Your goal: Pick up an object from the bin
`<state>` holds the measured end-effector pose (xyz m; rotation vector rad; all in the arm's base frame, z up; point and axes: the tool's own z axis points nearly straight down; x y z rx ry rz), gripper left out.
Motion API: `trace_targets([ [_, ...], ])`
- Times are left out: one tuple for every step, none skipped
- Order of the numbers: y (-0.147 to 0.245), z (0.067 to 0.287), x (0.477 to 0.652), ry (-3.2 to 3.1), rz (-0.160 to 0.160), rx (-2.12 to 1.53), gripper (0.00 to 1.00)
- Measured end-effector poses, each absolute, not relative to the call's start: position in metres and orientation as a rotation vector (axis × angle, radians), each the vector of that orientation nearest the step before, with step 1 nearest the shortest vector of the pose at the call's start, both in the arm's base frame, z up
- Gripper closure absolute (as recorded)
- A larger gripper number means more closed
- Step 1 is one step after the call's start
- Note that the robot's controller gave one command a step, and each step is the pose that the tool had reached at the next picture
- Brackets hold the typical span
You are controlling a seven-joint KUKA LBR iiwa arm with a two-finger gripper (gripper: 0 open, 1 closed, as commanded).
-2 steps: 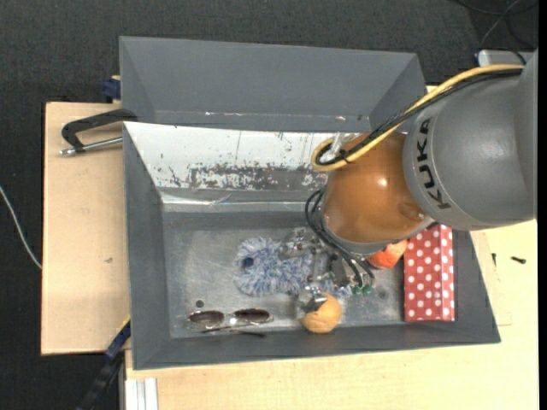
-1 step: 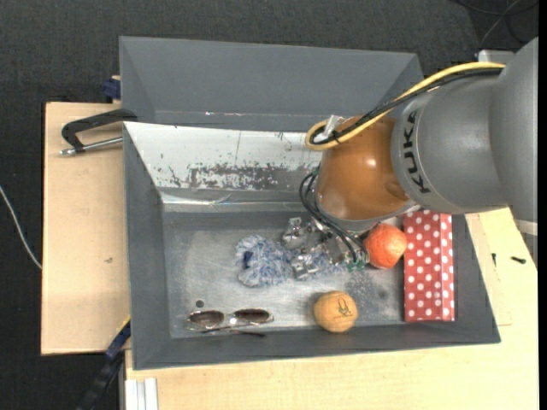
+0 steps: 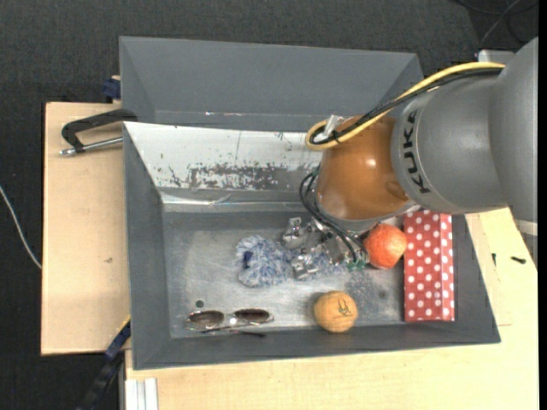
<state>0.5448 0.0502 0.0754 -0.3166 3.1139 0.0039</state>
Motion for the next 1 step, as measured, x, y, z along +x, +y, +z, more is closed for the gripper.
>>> trace_targets([
  [0.0409, 0.2559, 0.5434, 3.104, 0.000, -0.387, 1.00],
])
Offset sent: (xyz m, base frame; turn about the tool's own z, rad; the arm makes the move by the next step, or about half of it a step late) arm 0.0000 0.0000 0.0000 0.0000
